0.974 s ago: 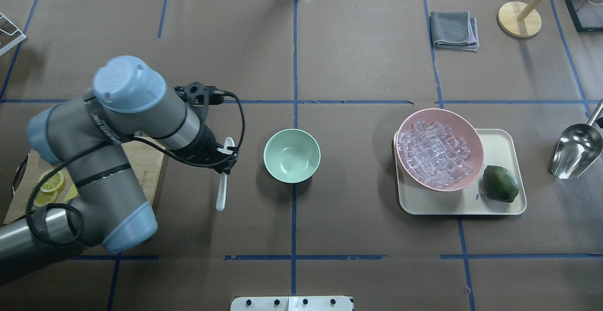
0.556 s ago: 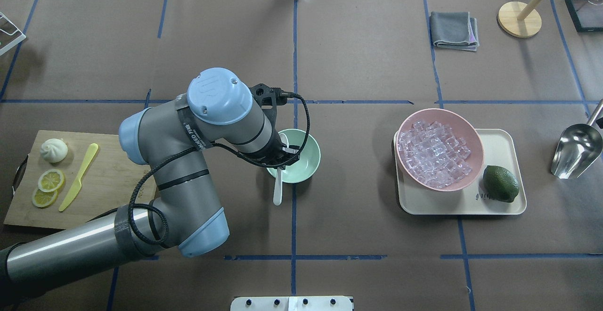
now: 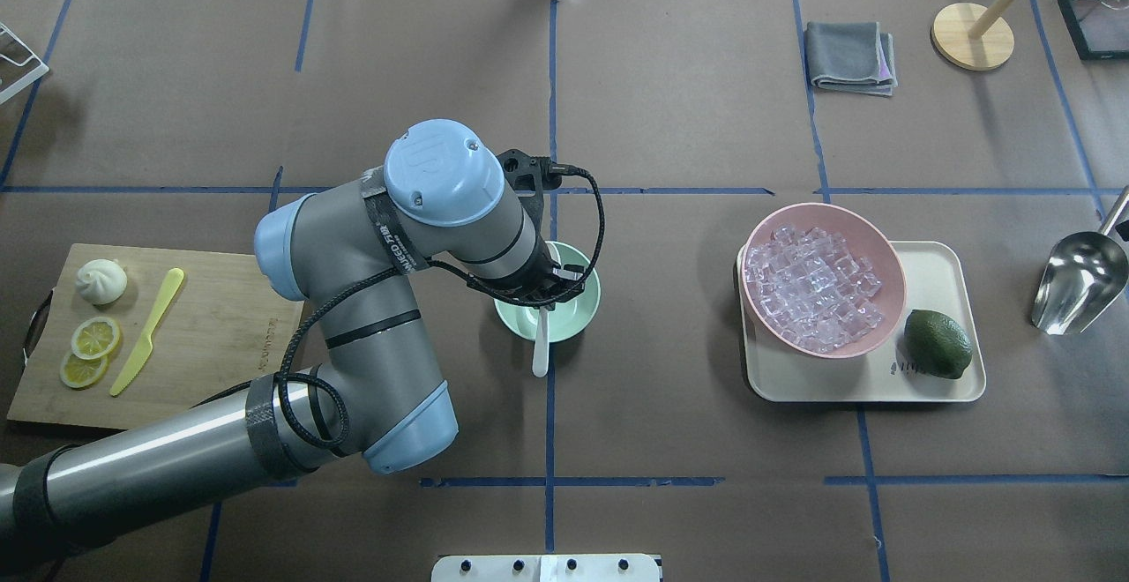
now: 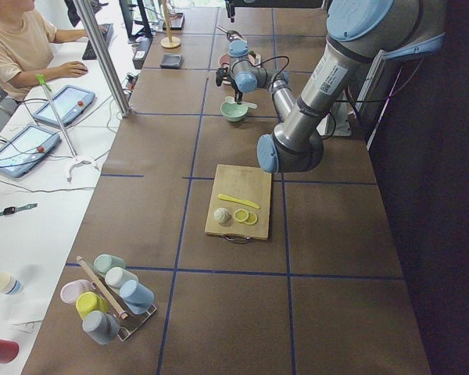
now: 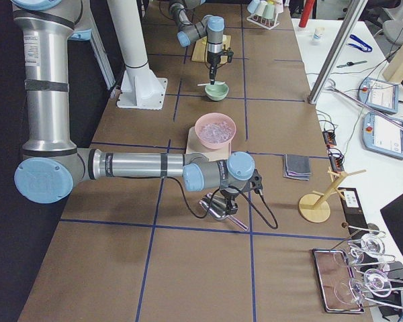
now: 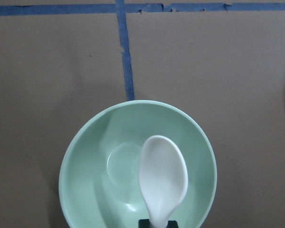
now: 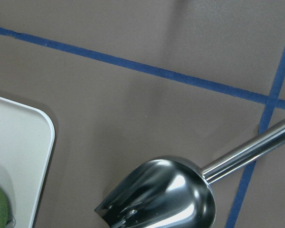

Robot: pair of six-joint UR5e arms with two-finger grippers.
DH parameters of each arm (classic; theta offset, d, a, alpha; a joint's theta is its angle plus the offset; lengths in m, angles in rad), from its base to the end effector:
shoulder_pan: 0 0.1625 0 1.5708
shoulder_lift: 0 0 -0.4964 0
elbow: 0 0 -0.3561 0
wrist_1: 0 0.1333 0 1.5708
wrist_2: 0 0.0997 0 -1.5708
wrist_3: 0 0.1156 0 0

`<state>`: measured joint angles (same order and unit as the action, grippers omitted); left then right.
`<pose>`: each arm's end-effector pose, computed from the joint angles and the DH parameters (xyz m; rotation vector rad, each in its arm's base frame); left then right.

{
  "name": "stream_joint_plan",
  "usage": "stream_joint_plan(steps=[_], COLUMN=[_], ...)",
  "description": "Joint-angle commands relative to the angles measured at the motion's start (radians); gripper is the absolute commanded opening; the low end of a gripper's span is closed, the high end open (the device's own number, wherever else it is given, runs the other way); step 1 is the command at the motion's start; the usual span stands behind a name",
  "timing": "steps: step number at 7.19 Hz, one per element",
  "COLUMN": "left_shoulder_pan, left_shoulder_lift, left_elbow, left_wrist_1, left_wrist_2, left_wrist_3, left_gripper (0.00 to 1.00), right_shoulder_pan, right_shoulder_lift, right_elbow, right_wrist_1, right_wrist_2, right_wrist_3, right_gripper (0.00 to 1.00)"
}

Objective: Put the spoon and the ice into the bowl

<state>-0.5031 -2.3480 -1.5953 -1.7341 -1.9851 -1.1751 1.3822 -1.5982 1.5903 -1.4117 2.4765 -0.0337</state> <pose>0.6061 -0.4326 0.2388 0.0693 1.0206 0.1020 -0.0431 -0.4517 0.7170 0.0706 -0.9151 -0.2750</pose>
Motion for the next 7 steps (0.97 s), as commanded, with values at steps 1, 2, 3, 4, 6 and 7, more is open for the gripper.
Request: stream_joint_plan(steps=[1, 2, 3, 4, 6, 7], left_shoulder_pan=[0.0, 0.0, 0.0, -0.002, -0.014, -0.052], left_shoulder_lift=[-0.002, -0.004, -0.002, -0.002, 0.001, 0.012], left_elbow=[0.023, 0.056, 0.067, 0.063, 0.013, -0.024], left_wrist_1=[-0.036, -0.065, -0.09, -0.09, -0.088, -0.075], left_wrist_2=[0.02, 0.064, 0.066, 0.065, 0.061, 0.045], left_wrist_3=[0.0, -0.001, -0.001, -0.005, -0.005, -0.002], left_gripper=[0.3, 0.39, 0.49, 0.58, 0.6, 0.6], right_shoulder_pan=[0.0, 0.0, 0.0, 0.0, -0.002, -0.03], right_shoulder_lift=[0.001, 0.001, 0.001, 0.001, 0.032, 0.055], right_elbow=[-0.003, -0.004, -0.004, -0.004, 0.005, 0.017], right_wrist_1=[-0.001, -0.001, -0.001, -0.001, -0.001, 0.002], right_wrist_2=[-0.001, -0.001, -0.001, -0.001, -0.001, -0.002], right_wrist_3=[0.0, 0.0, 0.0, 0.0, 0.006, 0.088], right_gripper=[1.0, 1.0, 1.0, 1.0, 1.0, 1.0])
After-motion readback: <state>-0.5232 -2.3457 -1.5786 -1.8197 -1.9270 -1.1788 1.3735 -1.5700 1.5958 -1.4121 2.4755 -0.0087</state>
